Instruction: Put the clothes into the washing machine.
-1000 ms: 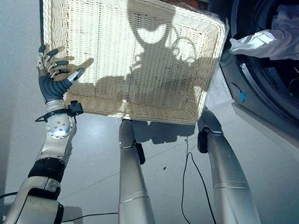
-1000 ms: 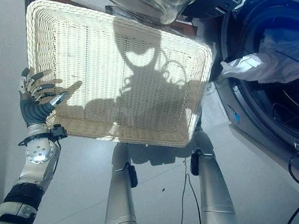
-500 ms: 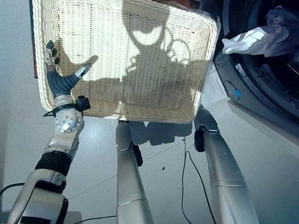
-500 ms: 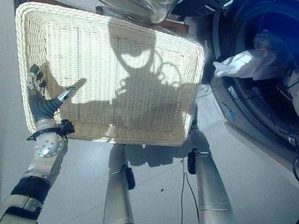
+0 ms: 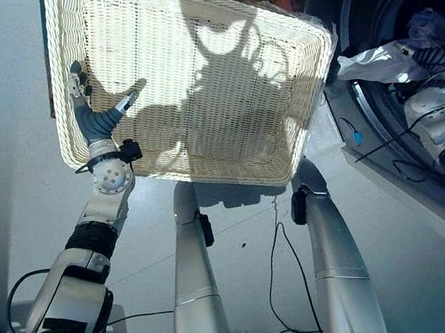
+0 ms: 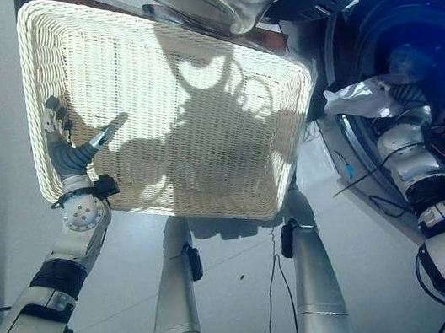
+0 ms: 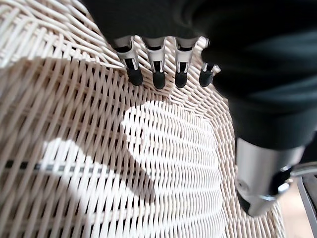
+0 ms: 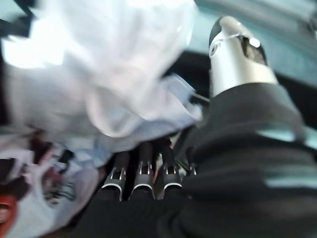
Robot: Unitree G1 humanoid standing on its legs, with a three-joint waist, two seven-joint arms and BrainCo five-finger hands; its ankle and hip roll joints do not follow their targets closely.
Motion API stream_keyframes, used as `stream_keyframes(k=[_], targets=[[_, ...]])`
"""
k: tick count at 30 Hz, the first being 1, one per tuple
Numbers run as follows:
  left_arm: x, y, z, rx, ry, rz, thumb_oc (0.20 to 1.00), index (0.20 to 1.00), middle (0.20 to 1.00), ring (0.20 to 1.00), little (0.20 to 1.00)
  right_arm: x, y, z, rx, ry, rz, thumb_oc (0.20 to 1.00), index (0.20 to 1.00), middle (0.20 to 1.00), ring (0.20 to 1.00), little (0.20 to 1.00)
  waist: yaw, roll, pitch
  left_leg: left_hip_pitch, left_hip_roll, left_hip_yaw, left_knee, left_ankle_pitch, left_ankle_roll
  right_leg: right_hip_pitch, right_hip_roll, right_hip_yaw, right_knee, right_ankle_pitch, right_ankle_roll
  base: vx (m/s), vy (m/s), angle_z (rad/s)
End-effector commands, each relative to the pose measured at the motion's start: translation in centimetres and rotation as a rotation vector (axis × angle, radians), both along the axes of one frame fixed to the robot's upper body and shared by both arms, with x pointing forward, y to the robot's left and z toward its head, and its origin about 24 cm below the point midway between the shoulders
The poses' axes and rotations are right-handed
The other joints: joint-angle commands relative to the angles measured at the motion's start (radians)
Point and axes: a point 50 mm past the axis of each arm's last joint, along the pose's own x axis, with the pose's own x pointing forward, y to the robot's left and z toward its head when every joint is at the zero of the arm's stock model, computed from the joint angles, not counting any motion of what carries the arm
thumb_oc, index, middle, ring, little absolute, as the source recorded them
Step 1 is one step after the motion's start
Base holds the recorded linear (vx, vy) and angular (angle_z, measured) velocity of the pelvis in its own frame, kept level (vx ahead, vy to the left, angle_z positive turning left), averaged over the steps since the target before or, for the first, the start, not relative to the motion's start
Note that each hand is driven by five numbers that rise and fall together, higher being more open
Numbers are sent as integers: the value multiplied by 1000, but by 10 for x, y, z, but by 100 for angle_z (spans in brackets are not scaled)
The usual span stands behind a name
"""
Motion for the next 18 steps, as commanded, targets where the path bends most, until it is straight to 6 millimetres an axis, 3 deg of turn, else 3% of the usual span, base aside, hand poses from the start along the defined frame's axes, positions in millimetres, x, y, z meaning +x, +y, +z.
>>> stream_keyframes(k=[1,8,18], targets=[[-3,1,11,-38,-90,19,1000,1000,1000,1000,1000,0,-3,-1,-170,104,-22,1000,1000,1000,1000,1000,-11,-3,-23,-51,-67,50,101,-63,65,21,67,-65,-61,68,18,0,0,0],[0,0,16,-26,-92,0,1000,1000,1000,1000,1000,2,-23,-25,-235,356,-105,1000,1000,1000,1000,1000,4,5,-23,-56,-63,48,95,-52,63,18,66,-70,-65,71,15,0,0,0],[5,-5,20,-16,-86,-22,1000,1000,1000,1000,1000,-11,-58,-23,-211,540,-359,1000,1000,1000,1000,1000,25,24,-23,-61,-70,36,92,-42,69,17,62,-79,-69,82,13,1,-4,0]])
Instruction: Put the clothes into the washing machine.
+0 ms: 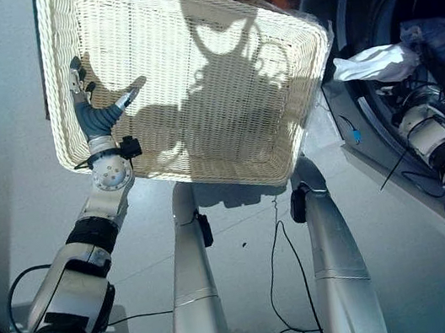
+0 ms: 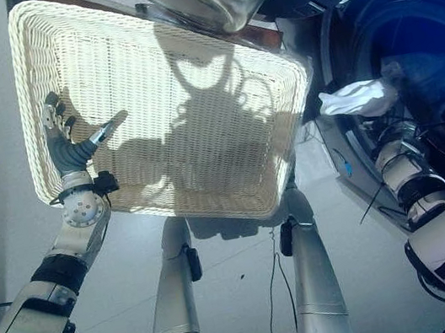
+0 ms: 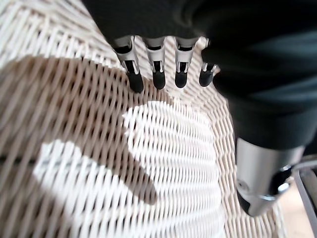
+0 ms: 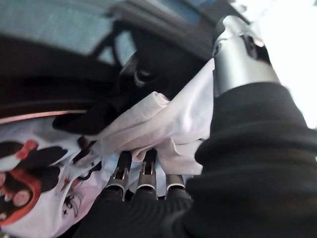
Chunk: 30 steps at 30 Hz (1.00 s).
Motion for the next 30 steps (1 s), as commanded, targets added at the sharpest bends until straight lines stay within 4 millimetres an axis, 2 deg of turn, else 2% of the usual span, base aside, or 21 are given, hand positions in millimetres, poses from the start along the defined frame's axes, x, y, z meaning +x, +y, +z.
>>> stream_keyframes(k=[1,7,8,9,10,12,18,22,30], targets=[[-1,-4,11,-23,-64,-16,1000,1000,1000,1000,1000,-20,-31,-1,-56,90,-171,1000,1000,1000,1000,1000,-2,22,-21,-60,-73,30,92,-44,74,25,60,-79,-88,86,19,0,0,0],[0,-7,12,-25,-64,-22,1000,1000,1000,1000,1000,-18,-30,12,-126,118,-219,1000,1000,1000,1000,1000,2,28,-21,-64,-77,24,88,-43,75,19,60,-78,-90,85,19,0,0,0],[0,-8,12,-27,-64,-25,1000,1000,1000,1000,1000,-17,-28,17,-157,123,-214,718,718,718,718,718,3,31,-21,-64,-77,24,86,-42,74,19,59,-79,-90,85,18,0,0,0],[0,-8,12,-27,-64,-25,1000,1000,1000,1000,1000,-17,-28,17,-157,123,-214,718,718,718,718,718,3,31,-21,-64,-77,24,86,-42,74,19,59,-79,-90,85,18,0,0,0],[1,-8,12,-28,-64,-27,1000,1000,1000,1000,1000,-14,-26,21,-179,118,-198,200,200,200,200,200,5,32,-21,-65,-78,23,86,-41,75,18,59,-79,-91,86,18,0,0,0],[1,-8,12,-31,-66,-30,1000,1000,1000,1000,1000,-9,-18,28,-203,83,-169,200,200,200,200,200,8,33,-21,-66,-79,20,86,-41,74,19,59,-79,-91,84,17,0,0,0],[0,-5,11,-38,-68,-27,1000,1000,1000,1000,1000,-10,-17,27,-124,-13,-166,200,200,200,200,200,6,32,-21,-66,-80,19,86,-42,73,20,62,-75,-92,82,15,0,0,0],[-2,-4,9,-36,-67,-23,1000,1000,1000,1000,1000,-16,-25,20,22,-118,-199,200,200,200,200,200,2,26,-21,-66,-80,18,83,-45,74,22,64,-75,-99,87,19,0,0,0],[-3,0,10,-35,-65,-15,1000,1000,1000,1000,1000,-23,-34,22,166,-235,-226,200,200,200,200,200,-3,18,-21,-64,-78,15,89,-53,73,23,66,-73,-96,89,21,0,0,0]])
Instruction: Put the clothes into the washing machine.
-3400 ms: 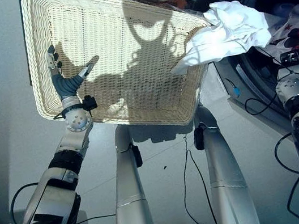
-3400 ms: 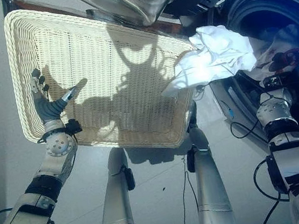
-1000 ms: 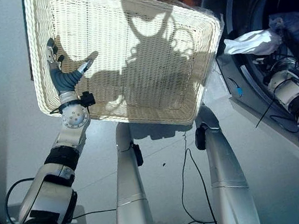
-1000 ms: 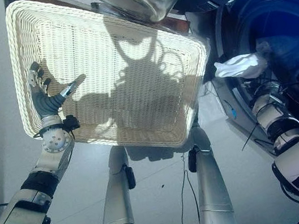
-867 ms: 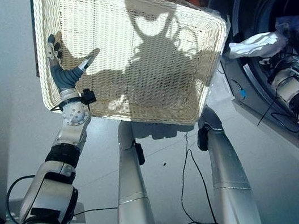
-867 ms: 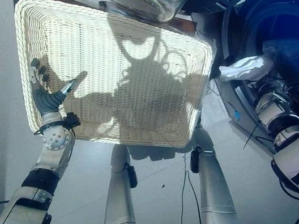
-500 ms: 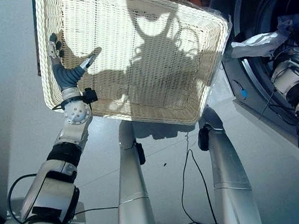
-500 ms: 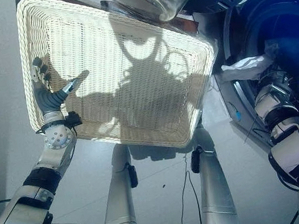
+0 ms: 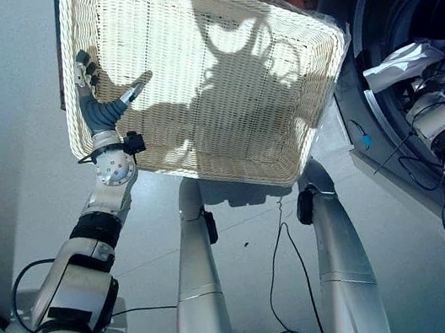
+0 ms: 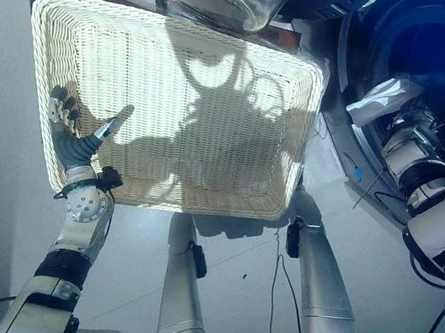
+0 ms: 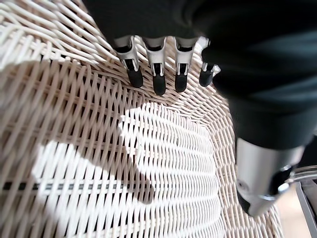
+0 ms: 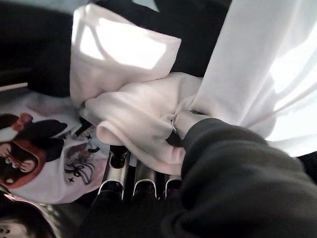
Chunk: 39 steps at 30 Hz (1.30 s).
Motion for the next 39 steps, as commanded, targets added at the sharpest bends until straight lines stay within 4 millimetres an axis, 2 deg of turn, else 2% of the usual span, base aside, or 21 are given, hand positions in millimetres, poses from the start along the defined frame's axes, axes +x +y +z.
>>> stream_keyframes(k=[1,3,6,7,8,9,11,14,16,17,18,19,20,24,26,28,32,33,36,38,39], targets=[[-5,5,14,-33,-72,11,1000,1000,1000,1000,1000,-21,-29,12,66,-129,-114,200,200,200,200,200,-30,13,-20,-63,-73,21,88,-53,73,29,68,-73,-104,100,18,-3,-37,1],[-7,15,15,-21,-67,27,1000,1000,1000,1000,1000,-34,-45,33,251,-343,-224,200,200,200,200,200,-32,7,-20,-57,-68,15,93,-63,67,36,72,-73,-106,97,19,-5,-47,2],[-13,23,7,-12,-68,48,1000,1000,1000,1000,1000,-56,-67,43,438,-643,-322,200,200,200,200,200,-39,-5,-20,-53,-64,8,97,-76,68,44,76,-71,-115,99,21,12,-42,3],[-17,28,3,-20,-68,65,1000,1000,1000,1000,1000,-68,-76,46,525,-815,-358,200,200,200,200,200,-48,-13,-20,-52,-60,6,96,-78,67,47,80,-67,-120,105,23,0,0,0],[-19,31,-1,-24,-61,71,1000,1000,1000,1000,1000,-72,-79,43,537,-848,-370,200,200,200,200,200,-49,-18,-20,-42,-57,6,97,-85,68,58,83,-67,-119,101,24,0,0,0],[-22,36,-3,-31,-61,83,1000,1000,1000,1000,1000,-84,-85,50,550,-1004,-406,200,200,200,200,200,-57,-32,-20,-38,-54,7,95,-81,69,62,86,-68,-121,108,25,0,0,0],[-23,38,-3,-26,-56,83,1000,1000,1000,1000,1000,-98,-94,60,546,-1112,-442,200,200,200,200,200,-62,-44,-20,-23,-49,10,84,-77,67,76,86,-70,-126,110,28,0,0,0],[-21,39,3,-9,-52,76,1000,1000,1000,1000,1000,-110,-104,69,547,-1173,-447,200,200,200,200,200,-64,-51,-20,-10,-49,9,74,-74,68,89,83,-70,-133,111,30,-4,7,-1],[-20,40,7,-8,-53,72,1000,1000,1000,1000,1000,-110,-107,70,545,-1145,-427,200,200,200,200,200,-62,-50,-20,-8,-49,7,72,-74,67,91,82,-69,-134,110,29,0,0,0],[-17,39,11,-4,-54,65,1000,1000,1000,1000,1000,-107,-106,72,539,-1115,-406,263,263,263,263,263,-58,-48,-20,-8,-54,3,72,-75,67,91,80,-68,-136,109,28,0,0,0],[-16,38,13,-4,-53,62,1000,1000,1000,1000,1000,-104,-105,72,532,-1081,-396,460,460,460,460,460,-57,-45,-20,-10,-55,2,73,-75,67,89,77,-69,-136,109,28,8,34,-1],[-15,37,14,-5,-51,59,1000,1000,1000,1000,1000,-101,-103,73,518,-1053,-382,605,605,605,605,605,-55,-41,-20,-11,-57,1,72,-75,67,87,75,-70,-137,108,28,0,0,0],[-14,36,14,-5,-50,56,1000,1000,1000,1000,1000,-98,-101,74,505,-1023,-364,1000,1000,1000,1000,1000,-52,-38,-20,-12,-58,1,73,-74,66,86,73,-70,-137,108,28,13,44,0],[-10,29,18,-12,-48,38,1000,1000,1000,1000,1000,-72,-81,81,263,-664,-307,1000,1000,1000,1000,1000,-39,-16,-20,-23,-71,-2,73,-72,70,72,65,-72,-136,107,27,16,38,-1],[-9,27,18,-10,-47,32,1000,1000,1000,1000,1000,-65,-76,80,219,-584,-280,1000,1000,1000,1000,1000,-34,-12,-20,-25,-73,0,74,-71,72,72,62,-76,-136,107,26,0,0,0],[-8,23,19,-12,-51,21,1000,1000,1000,1000,1000,-54,-64,83,62,-431,-249,1000,1000,1000,1000,1000,-29,-6,-20,-33,-76,4,77,-71,74,67,57,-82,-133,102,26,0,0,0],[-8,19,19,-12,-57,9,1000,1000,1000,1000,1000,-44,-49,88,-65,-381,-215,1000,1000,1000,1000,1000,-27,-1,-20,-38,-79,8,78,-70,75,64,54,-87,-134,102,26,0,0,0],[-8,17,19,-14,-63,3,1000,1000,1000,1000,1000,-35,-34,91,-157,-377,-161,1000,1000,1000,1000,1000,-26,2,-20,-44,-79,12,78,-69,77,60,52,-90,-132,99,27,0,0,0],[-9,16,15,-15,-67,3,1000,1000,1000,1000,1000,-28,-20,90,-211,-405,-100,1000,1000,1000,1000,1000,-32,2,-20,-49,-79,16,82,-71,77,53,54,-86,-128,96,28,0,0,0],[-11,13,9,-13,-65,5,1000,1000,1000,1000,1000,-22,-3,78,-270,-414,-23,1000,1000,1000,1000,1000,-39,-1,-20,-52,-79,21,86,-72,79,48,56,-80,-121,93,27,-4,16,0],[-13,10,3,-15,-65,3,1000,1000,1000,1000,1000,-18,13,62,-302,-423,56,1000,1000,1000,1000,1000,-50,-4,-20,-52,-77,28,90,-74,78,45,59,-75,-115,90,27,0,0,0]])
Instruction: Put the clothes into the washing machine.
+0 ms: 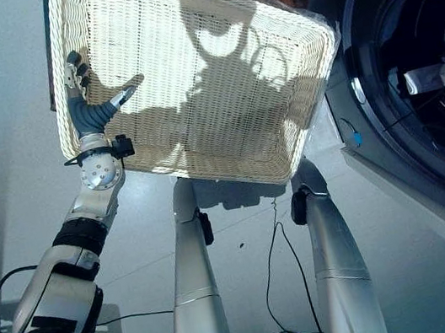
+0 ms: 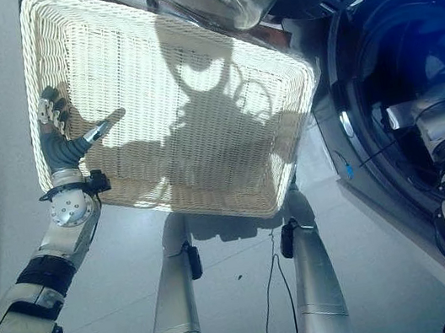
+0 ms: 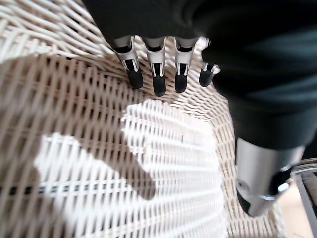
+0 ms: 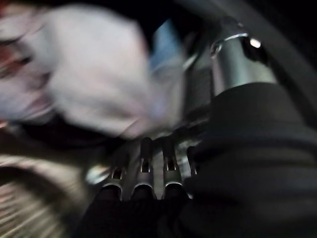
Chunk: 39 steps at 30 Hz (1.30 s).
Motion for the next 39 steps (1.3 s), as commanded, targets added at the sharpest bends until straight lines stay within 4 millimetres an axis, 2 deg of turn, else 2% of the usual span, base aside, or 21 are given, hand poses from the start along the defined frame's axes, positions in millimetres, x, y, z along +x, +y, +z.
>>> stream_keyframes(k=[1,4,5,8,9,11,15,21,22,25,26,27,28,29,33,34,35,36,37,38,39], targets=[[-5,-5,1,-45,-75,2,1000,1000,1000,1000,1000,-5,7,-18,-119,-19,-13,1000,1000,1000,1000,1000,-10,0,-22,-27,-79,31,79,-80,71,29,58,-54,-68,54,31,0,0,0],[-7,-12,-5,-45,-83,2,1000,1000,1000,1000,1000,-4,29,-40,-131,-20,71,1000,1000,1000,1000,1000,-25,-2,-22,-28,-78,43,80,-81,71,24,60,-44,-65,51,29,-4,22,1],[-7,-12,-5,-45,-82,2,1000,1000,1000,1000,1000,-4,29,-41,-132,-18,73,1000,1000,1000,1000,1000,-24,-3,-22,-27,-78,44,80,-81,71,24,60,-44,-65,50,29,-3,36,0],[-8,-18,-14,-52,-73,3,1000,1000,1000,1000,1000,-6,47,-66,-146,8,128,1000,1000,1000,1000,1000,-35,-2,-22,-24,-76,52,88,-87,73,22,63,-32,-56,44,28,1,12,0],[-8,-19,-13,-51,-77,3,1000,1000,1000,1000,1000,-6,48,-66,-146,5,129,1000,1000,1000,1000,1000,-36,-2,-22,-29,-77,53,87,-83,74,17,63,-31,-57,48,28,1,31,-3],[-10,-23,-24,-55,-60,3,1000,1000,1000,1000,1000,-9,61,-87,-162,31,169,1000,1000,1000,1000,1000,-42,-2,-22,-14,-75,60,89,-87,75,27,67,-22,-54,44,27,-1,35,-4],[-11,-28,-35,-57,-31,-4,1000,1000,1000,1000,1000,-11,77,-109,-203,90,227,1000,1000,1000,1000,1000,-49,-1,-22,4,-75,69,91,-82,77,38,68,-14,-53,49,25,-4,35,-3],[-13,-29,-51,-58,27,-5,1000,1000,1000,1000,1000,-15,84,-137,-197,160,277,1000,1000,1000,1000,1000,-53,-5,-22,47,-76,75,97,-86,81,77,71,-8,-53,49,21,-9,10,-1],[-16,-29,-66,-54,83,-3,1000,1000,1000,1000,1000,-21,88,-155,-185,203,295,1000,1000,1000,1000,1000,-54,-10,-22,96,-73,81,92,-93,84,122,70,-8,-58,45,20,-35,20,-3],[-16,-29,-70,-47,99,1,1000,1000,1000,1000,1000,-21,89,-158,-183,211,301,1000,1000,1000,1000,1000,-54,-11,-22,105,-74,82,88,-90,84,131,69,-9,-60,48,19,-21,1,-2],[-18,-28,-80,-50,138,4,1000,1000,1000,1000,1000,-24,91,-166,-182,238,312,1000,1000,1000,1000,1000,-53,-13,-22,142,-73,84,81,-95,85,166,67,-12,-67,46,20,0,0,0],[-18,-28,-80,-50,138,4,1000,1000,1000,1000,1000,-24,91,-166,-182,238,312,1000,1000,1000,1000,1000,-53,-13,-22,142,-73,84,81,-95,85,166,67,-12,-67,46,20,-47,5,-4],[-19,-27,-93,-52,198,6,1000,1000,1000,1000,1000,-25,94,-175,-185,273,329,1000,1000,1000,1000,1000,-52,-14,-22,180,-75,86,73,-96,87,202,62,-15,-74,48,20,-66,32,-2],[-25,-27,-119,-60,315,12,1000,1000,1000,1000,1000,-28,99,-190,-194,344,362,1000,1000,1000,1000,1000,-46,-14,-22,260,-70,88,53,-100,86,276,53,-18,-88,46,22,-80,44,-4],[-42,-30,-170,-36,518,-8,1000,1000,1000,1000,1000,-39,101,-224,-171,485,430,1000,1000,1000,1000,1000,-32,-12,-22,419,-65,89,15,-111,86,428,36,-19,-114,33,28,-43,35,-8],[-53,-31,-195,-16,618,-21,1000,1000,1000,1000,1000,-47,103,-242,-166,557,471,1000,1000,1000,1000,1000,-19,-10,-22,503,-63,90,-7,-115,85,511,29,-25,-128,25,32,-13,23,-4],[-55,-31,-200,-8,639,-26,1000,1000,1000,1000,1000,-48,103,-246,-161,570,477,1000,1000,1000,1000,1000,-17,-10,-22,521,-62,90,-13,-116,85,528,27,-27,-132,23,33,0,0,0],[-67,-29,-222,51,746,-42,1000,1000,1000,1000,1000,-55,105,-264,-148,652,515,1000,1000,1000,1000,1000,-5,-12,-22,610,-59,96,-40,-119,82,617,18,-33,-155,19,37,-2,-5,7],[-67,-29,-223,56,754,-43,1000,1000,1000,1000,1000,-55,105,-264,-148,654,518,1000,1000,1000,1000,1000,-6,-12,-22,611,-59,97,-43,-115,82,619,17,-34,-158,22,37,4,-16,10],[-78,-22,-239,96,846,-54,1000,1000,1000,1000,1000,-62,105,-277,-107,714,552,1000,1000,1000,1000,1000,4,-15,-22,693,-55,100,-70,-117,80,704,11,-37,-179,16,40,8,-15,10],[-81,-20,-243,103,867,-55,1000,1000,1000,1000,1000,-64,105,-280,-99,728,559,1000,1000,1000,1000,1000,6,-16,-22,716,-54,100,-78,-118,78,727,10,-37,-186,15,41,23,-19,7]])
